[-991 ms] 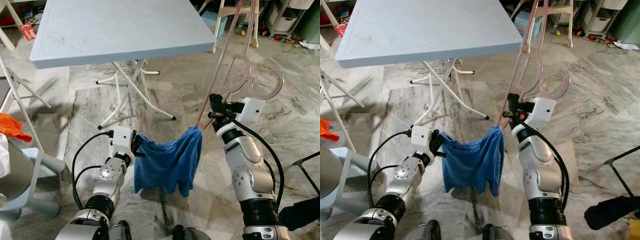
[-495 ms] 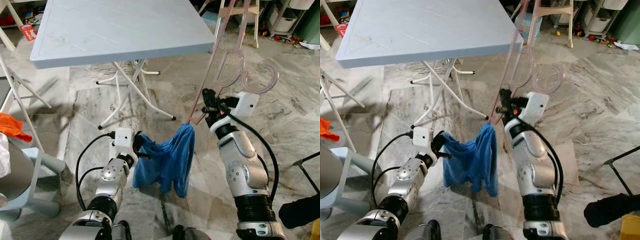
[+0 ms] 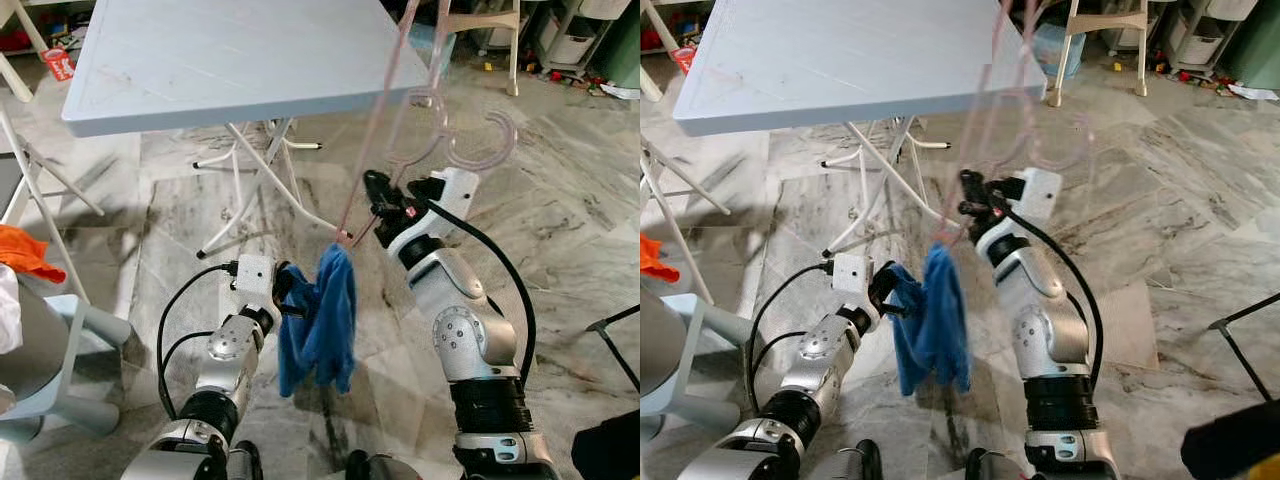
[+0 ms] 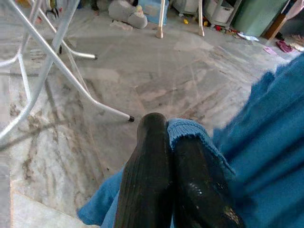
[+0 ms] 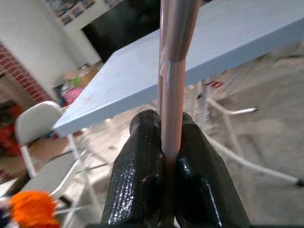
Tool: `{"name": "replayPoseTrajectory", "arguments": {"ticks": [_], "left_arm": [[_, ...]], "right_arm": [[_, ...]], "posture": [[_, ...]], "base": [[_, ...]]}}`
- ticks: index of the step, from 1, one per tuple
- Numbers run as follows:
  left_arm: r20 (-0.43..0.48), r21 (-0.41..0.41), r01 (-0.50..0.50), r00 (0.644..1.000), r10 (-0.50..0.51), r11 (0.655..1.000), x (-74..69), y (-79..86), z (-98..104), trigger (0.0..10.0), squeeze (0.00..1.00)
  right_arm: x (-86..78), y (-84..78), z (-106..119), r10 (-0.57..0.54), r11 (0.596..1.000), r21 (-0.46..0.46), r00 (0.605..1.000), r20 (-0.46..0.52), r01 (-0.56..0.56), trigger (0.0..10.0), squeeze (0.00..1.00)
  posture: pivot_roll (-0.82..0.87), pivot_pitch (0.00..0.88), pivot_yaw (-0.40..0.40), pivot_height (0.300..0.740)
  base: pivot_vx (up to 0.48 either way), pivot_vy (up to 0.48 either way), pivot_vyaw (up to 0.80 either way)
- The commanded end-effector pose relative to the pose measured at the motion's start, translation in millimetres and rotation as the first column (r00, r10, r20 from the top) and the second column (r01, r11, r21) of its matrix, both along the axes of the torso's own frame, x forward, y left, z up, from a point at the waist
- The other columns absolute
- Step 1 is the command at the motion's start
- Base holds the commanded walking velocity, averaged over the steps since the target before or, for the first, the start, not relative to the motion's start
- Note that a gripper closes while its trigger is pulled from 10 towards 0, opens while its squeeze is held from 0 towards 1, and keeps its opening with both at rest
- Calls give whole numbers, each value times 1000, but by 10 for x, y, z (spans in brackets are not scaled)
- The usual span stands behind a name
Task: Hang hanger
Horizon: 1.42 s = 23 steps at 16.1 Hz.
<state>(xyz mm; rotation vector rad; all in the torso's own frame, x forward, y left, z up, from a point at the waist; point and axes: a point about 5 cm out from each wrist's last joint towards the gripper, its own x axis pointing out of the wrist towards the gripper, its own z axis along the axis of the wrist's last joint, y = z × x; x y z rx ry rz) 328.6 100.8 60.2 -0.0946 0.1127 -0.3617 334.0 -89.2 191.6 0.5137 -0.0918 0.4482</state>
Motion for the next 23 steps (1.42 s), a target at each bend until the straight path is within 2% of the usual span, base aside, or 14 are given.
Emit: {"name": "replayPoseTrajectory", "arguments": {"ticks": [1,4,7,8,9,10,11,12,15,21,23], "left_arm": [[28,43,-10,1000,9,999,43,5,50,0,0],[39,79,-39,999,36,996,87,30,84,0,0],[30,67,-10,1000,8,998,82,-81,79,0,0],[30,39,6,1000,-7,999,83,-126,93,667,0],[33,10,30,999,-30,1000,85,-180,114,4824,0],[53,-29,85,995,-83,996,82,-280,162,10000,0],[63,-48,110,992,-107,993,78,-323,182,1412,0],[62,-64,117,992,-113,991,74,-334,183,0,0],[51,-112,113,993,-108,987,60,-310,161,0,0],[58,-151,109,993,-101,982,57,-250,160,0,0],[80,-166,164,985,-153,972,13,-263,150,0,0]], "right_arm": [[-76,75,127,83,997,10,996,34,-83,10000,0],[-217,163,270,212,977,5,976,55,-212,10000,0],[-320,246,466,304,952,16,949,90,-306,10000,0],[-342,264,489,321,946,9,942,98,-323,10000,0],[-355,276,496,332,943,-2,938,99,-333,10000,0],[-370,285,483,342,940,-17,935,92,-342,10000,0],[-368,282,454,338,941,-34,938,82,-336,10000,0],[-367,279,441,335,942,-38,939,76,-333,10000,0],[-344,253,413,309,950,-54,949,55,-306,10000,0],[-247,181,348,238,968,-85,971,36,-235,10000,0],[-205,124,293,196,973,-131,980,30,-191,10000,0]], "posture": [[-70,173,-23,740],[-82,174,-18,740],[-99,173,-12,740],[-102,173,-11,740],[-106,172,-10,740],[-109,172,-9,740],[-109,171,-9,740],[-109,171,-9,740],[-109,170,-7,740],[-89,168,-11,740],[-86,168,-9,740]], "base": [[0,0,0],[0,0,0],[0,0,0],[0,0,0],[0,0,0],[0,0,0],[0,0,0],[0,0,0],[0,0,0],[0,0,0],[0,0,0]]}}
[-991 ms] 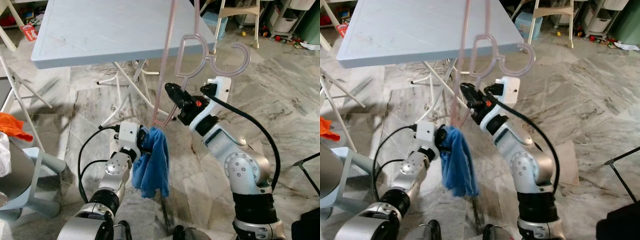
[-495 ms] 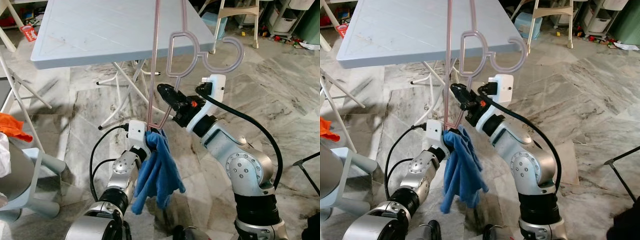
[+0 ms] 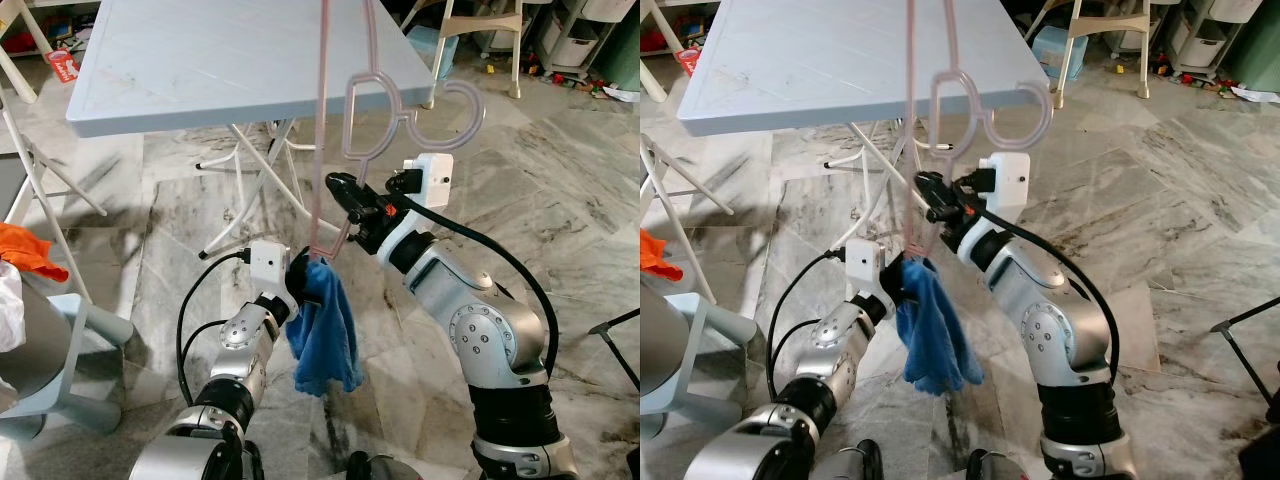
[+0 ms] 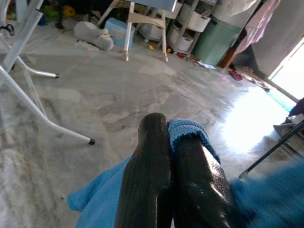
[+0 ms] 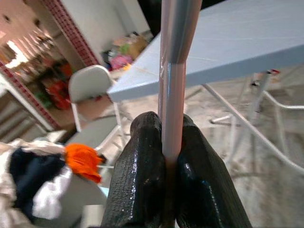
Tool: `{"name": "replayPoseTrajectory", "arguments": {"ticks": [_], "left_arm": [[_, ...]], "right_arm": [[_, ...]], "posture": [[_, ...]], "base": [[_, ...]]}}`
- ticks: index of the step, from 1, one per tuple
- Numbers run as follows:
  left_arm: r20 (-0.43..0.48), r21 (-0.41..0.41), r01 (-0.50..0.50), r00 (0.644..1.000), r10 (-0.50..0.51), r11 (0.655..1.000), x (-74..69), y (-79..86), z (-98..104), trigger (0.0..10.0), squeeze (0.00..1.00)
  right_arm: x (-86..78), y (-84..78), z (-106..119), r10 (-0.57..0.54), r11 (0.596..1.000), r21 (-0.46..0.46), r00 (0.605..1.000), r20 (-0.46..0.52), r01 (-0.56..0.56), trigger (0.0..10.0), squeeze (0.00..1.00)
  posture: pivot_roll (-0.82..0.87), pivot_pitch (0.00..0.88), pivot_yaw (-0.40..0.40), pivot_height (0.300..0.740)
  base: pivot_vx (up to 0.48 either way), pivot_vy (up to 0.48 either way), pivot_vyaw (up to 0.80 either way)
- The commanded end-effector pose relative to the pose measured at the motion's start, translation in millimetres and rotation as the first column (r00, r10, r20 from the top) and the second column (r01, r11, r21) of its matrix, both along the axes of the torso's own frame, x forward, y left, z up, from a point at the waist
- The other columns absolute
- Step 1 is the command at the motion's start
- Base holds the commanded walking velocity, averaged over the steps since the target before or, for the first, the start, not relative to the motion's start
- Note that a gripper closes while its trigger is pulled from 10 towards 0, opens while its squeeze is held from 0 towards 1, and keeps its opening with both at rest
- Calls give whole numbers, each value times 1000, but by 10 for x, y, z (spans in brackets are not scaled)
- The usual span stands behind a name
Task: Hang hanger
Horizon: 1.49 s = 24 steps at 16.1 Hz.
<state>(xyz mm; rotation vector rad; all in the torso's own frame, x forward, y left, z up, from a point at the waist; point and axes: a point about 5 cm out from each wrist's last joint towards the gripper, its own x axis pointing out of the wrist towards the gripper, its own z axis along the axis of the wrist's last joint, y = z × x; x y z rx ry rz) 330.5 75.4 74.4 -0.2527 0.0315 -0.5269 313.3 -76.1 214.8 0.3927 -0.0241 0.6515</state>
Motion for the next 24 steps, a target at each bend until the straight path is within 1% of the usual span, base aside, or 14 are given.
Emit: {"name": "replayPoseTrajectory", "arguments": {"ticks": [1,2,3,5,6,8,9,12,14,15,16,18,22,24], "left_arm": [[15,-19,46,999,-46,999,-32,-26,4,0,0],[27,-37,95,995,-94,995,-67,-39,5,0,0],[34,-40,109,994,-108,993,-86,-23,2,0,0],[35,-47,120,992,-118,992,-120,43,-25,0,0],[30,-30,108,994,-107,994,-143,113,-60,0,0],[23,-33,103,994,-102,994,-177,218,-94,0,0],[26,-31,105,994,-105,994,-179,228,-90,0,0],[30,-4,105,994,-105,994,-190,283,-92,0,0],[13,63,102,995,-103,993,-206,298,-141,0,0],[-11,105,103,995,-102,989,-221,294,-190,7882,176],[-27,121,109,994,-107,987,-230,290,-217,10000,1000],[-32,157,99,995,-95,983,-241,284,-250,10000,1000],[-55,166,102,994,-94,981,-270,274,-306,10000,1000],[-60,171,101,994,-92,980,-268,237,-317,10000,1000]], "right_arm": [[27,-39,41,-30,1000,1,999,27,30,10000,0],[62,-87,24,-66,998,-11,997,32,66,10000,0],[83,-119,24,-88,996,-17,995,42,89,10000,0],[126,-173,37,-129,991,-19,990,61,130,10000,0],[149,-200,45,-144,989,-10,988,63,145,10000,0],[164,-207,62,-152,988,-4,985,79,153,10000,0],[166,-207,70,-152,988,-2,985,82,153,10000,0],[187,-220,79,-158,987,-3,983,91,159,10000,0],[190,-227,78,-163,986,-4,982,96,164,10000,0],[191,-231,77,-165,986,-5,981,98,167,10000,0],[191,-229,79,-167,986,-5,981,101,168,10000,0],[193,-227,88,-168,986,-4,980,107,170,10000,0],[191,-230,107,-169,986,6,979,110,169,10000,0],[189,-199,134,-151,988,30,983,101,149,10000,0]], "posture": [[-83,170,-10,740],[-80,172,-7,740],[-80,172,-6,740],[-79,177,-5,740],[-77,178,-4,740],[-72,183,-2,740],[-72,182,-4,740],[-72,183,-5,740],[-72,183,-5,740],[-72,183,-5,740],[-77,183,0,740],[-79,184,2,740],[-81,182,-1,740],[-83,181,-3,740]], "base": [[0,0,0],[0,0,0],[0,0,0],[0,0,0],[0,0,0],[0,0,0],[0,0,0],[0,0,0],[0,0,0],[0,0,0],[0,0,0],[0,0,0],[0,0,0],[0,0,0]]}}
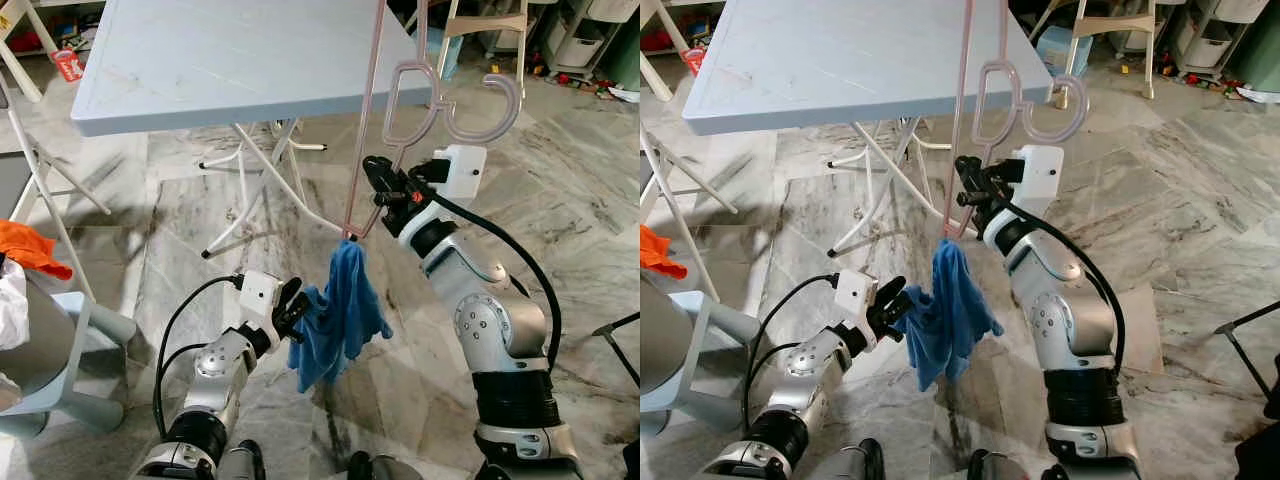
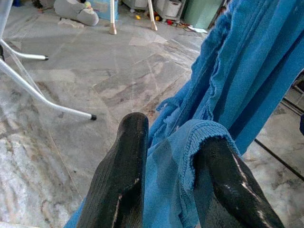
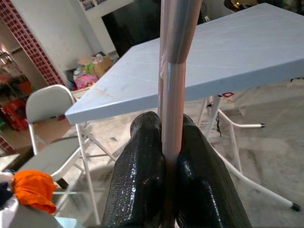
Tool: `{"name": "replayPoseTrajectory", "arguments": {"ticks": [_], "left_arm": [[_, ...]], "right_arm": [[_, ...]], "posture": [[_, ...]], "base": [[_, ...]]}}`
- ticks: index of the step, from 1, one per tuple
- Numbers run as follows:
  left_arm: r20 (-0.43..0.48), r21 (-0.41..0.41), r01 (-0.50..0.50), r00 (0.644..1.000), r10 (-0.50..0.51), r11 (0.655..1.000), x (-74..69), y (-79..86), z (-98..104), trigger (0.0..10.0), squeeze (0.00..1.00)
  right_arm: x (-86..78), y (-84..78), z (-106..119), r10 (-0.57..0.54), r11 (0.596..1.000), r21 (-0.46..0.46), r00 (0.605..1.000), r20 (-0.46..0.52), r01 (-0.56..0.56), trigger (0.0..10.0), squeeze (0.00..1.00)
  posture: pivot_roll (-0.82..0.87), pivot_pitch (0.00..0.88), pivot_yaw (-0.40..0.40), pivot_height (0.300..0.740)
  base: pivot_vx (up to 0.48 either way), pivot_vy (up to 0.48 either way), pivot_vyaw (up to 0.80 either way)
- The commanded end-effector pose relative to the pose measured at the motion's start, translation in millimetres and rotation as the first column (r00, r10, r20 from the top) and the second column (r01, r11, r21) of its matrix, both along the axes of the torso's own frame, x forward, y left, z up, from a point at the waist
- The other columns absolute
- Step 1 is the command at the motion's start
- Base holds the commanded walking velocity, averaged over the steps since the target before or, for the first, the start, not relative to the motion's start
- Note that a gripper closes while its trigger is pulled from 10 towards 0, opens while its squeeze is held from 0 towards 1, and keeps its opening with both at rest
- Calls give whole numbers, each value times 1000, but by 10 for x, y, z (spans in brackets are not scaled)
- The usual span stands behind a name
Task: Hang hanger
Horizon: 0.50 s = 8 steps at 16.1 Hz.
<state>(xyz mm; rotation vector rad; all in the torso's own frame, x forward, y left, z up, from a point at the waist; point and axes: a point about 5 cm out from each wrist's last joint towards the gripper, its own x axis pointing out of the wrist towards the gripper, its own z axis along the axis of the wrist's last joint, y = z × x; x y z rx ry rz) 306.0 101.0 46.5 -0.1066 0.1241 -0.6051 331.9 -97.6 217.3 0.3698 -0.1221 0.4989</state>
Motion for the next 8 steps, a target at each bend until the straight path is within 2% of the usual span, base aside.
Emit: {"name": "replayPoseTrajectory", "arguments": {"ticks": [1,5,8], "left_arm": [[-9,17,6,1000,-6,1000,-10,-56,-29,10000,1000],[25,19,-3,1000,3,1000,49,-181,45,10000,1000],[68,49,-59,996,55,997,120,-197,112,10000,1000]], "right_arm": [[-5,42,120,38,999,22,999,33,-39,10000,0],[-41,101,157,90,995,38,995,34,-92,10000,0],[-104,164,214,158,986,44,986,42,-160,10000,0]], "posture": [[-83,181,-3,740],[-91,180,-6,740],[-96,180,-6,740]], "base": [[0,0,0],[0,0,0],[0,0,0]]}}
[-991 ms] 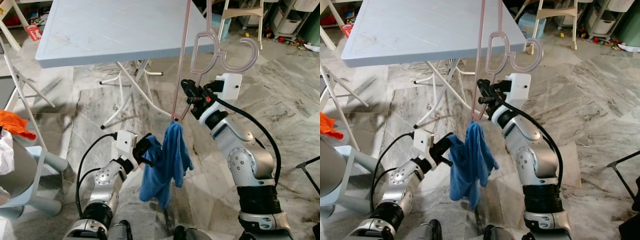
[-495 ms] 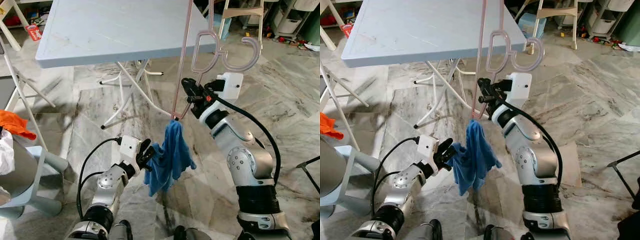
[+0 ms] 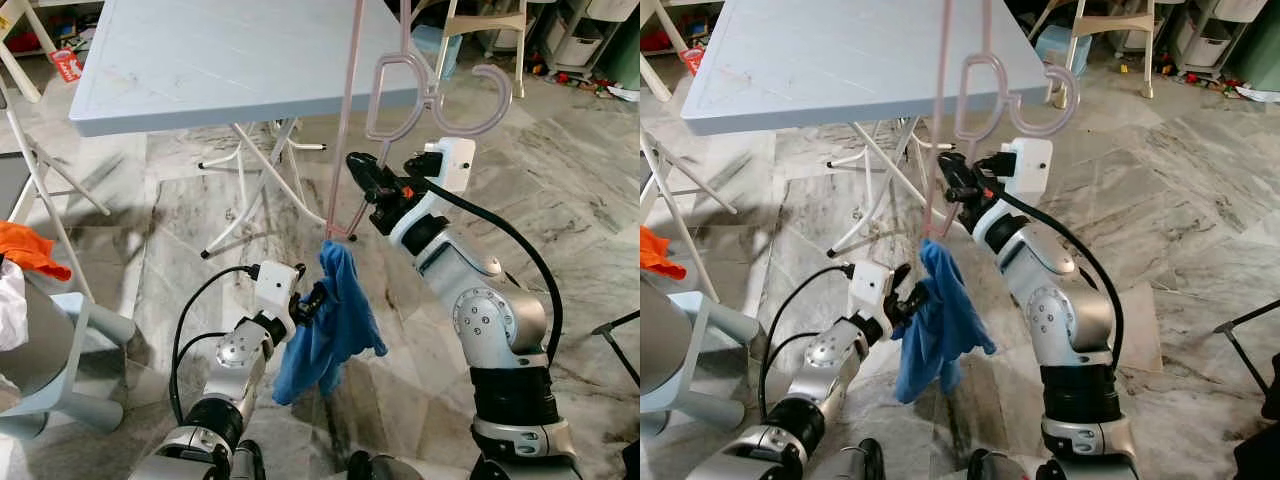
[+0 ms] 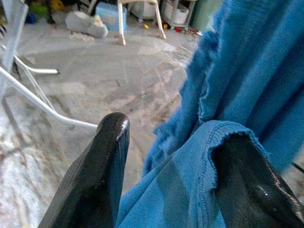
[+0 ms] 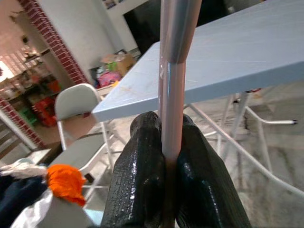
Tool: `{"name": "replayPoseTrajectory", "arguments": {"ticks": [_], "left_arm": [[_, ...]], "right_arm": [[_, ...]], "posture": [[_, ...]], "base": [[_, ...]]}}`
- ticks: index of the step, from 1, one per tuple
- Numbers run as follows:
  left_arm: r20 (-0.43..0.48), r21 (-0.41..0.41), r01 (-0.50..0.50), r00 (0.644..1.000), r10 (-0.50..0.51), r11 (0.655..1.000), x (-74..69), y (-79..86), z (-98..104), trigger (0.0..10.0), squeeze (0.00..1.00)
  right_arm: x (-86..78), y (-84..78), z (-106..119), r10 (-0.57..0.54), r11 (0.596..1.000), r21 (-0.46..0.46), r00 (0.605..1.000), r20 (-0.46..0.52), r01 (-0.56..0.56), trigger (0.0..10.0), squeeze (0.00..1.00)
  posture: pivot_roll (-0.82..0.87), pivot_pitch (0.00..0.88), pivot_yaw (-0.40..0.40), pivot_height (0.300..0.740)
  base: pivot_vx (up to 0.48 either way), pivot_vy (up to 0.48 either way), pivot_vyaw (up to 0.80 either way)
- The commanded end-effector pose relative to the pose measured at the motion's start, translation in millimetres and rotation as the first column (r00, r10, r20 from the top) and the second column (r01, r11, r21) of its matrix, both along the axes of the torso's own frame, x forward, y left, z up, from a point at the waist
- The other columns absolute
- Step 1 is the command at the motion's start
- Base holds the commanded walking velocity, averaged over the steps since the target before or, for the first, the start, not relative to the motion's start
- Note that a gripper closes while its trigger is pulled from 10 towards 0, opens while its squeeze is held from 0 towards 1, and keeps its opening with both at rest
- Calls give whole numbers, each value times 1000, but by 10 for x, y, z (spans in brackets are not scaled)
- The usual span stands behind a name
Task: Hang hanger
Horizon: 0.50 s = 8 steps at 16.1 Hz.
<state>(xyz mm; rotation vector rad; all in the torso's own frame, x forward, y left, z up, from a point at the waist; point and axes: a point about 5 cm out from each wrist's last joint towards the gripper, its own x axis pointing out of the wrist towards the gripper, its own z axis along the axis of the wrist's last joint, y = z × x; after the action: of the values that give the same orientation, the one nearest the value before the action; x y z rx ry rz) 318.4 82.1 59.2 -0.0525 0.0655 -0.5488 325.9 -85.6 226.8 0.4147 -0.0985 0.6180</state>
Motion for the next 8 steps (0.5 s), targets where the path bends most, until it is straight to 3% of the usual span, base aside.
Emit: {"name": "replayPoseTrajectory", "arguments": {"ticks": [1,6,8], "left_arm": [[2,13,0,1000,0,1000,5,-19,-4,10000,1000],[13,12,39,999,-39,999,-4,-87,5,10000,1000],[5,-24,108,994,-108,994,-52,-134,-15,10000,1000]], "right_arm": [[-66,63,129,58,998,12,997,49,-59,10000,0],[-100,83,102,90,996,-17,995,44,-89,10000,0],[-111,110,112,114,993,-20,993,44,-113,10000,0]], "posture": [[-96,180,-6,740],[-101,181,-4,740],[-99,178,-9,740]], "base": [[0,0,0],[0,0,0],[0,0,0]]}}
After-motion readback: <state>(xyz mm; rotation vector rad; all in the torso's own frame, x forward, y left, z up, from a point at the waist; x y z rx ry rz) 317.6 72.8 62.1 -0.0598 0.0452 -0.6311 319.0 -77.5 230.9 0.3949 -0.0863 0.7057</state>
